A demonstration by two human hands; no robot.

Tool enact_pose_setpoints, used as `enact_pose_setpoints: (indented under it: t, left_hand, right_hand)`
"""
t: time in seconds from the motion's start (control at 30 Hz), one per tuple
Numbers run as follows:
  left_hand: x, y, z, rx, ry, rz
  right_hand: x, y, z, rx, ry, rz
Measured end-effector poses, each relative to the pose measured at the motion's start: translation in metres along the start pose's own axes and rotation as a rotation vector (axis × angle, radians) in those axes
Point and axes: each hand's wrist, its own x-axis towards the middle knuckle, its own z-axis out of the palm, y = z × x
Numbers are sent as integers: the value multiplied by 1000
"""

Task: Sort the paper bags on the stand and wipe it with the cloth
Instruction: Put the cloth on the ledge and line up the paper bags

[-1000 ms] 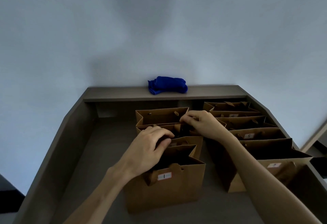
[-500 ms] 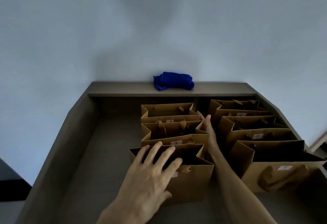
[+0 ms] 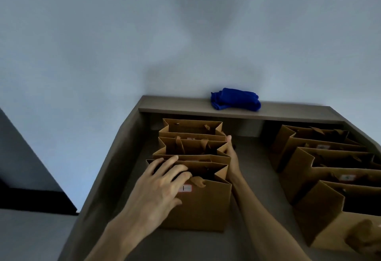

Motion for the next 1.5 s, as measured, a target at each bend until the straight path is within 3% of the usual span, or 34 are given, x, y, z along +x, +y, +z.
enact_pose_setpoints:
  t: [0.4, 0.73, 0.9, 1.2, 1.5]
  left_hand:
    - [-27, -63, 7, 2, -1, -187]
    - [-30, -76, 12, -57, -5, -157]
    - [-27, -69, 6, -198, 136, -144]
    - [16, 1, -15, -335, 266, 109]
    - [69, 129, -13, -731, 162, 271]
  right_hand:
    - [23, 26, 69, 1, -10, -1]
    - [24, 27, 85, -76, 34, -71]
    - [1, 1, 76, -242, 66, -195]
    - [-70, -96, 8, -731, 98, -475]
    - [-146, -178, -104, -983, 57, -596]
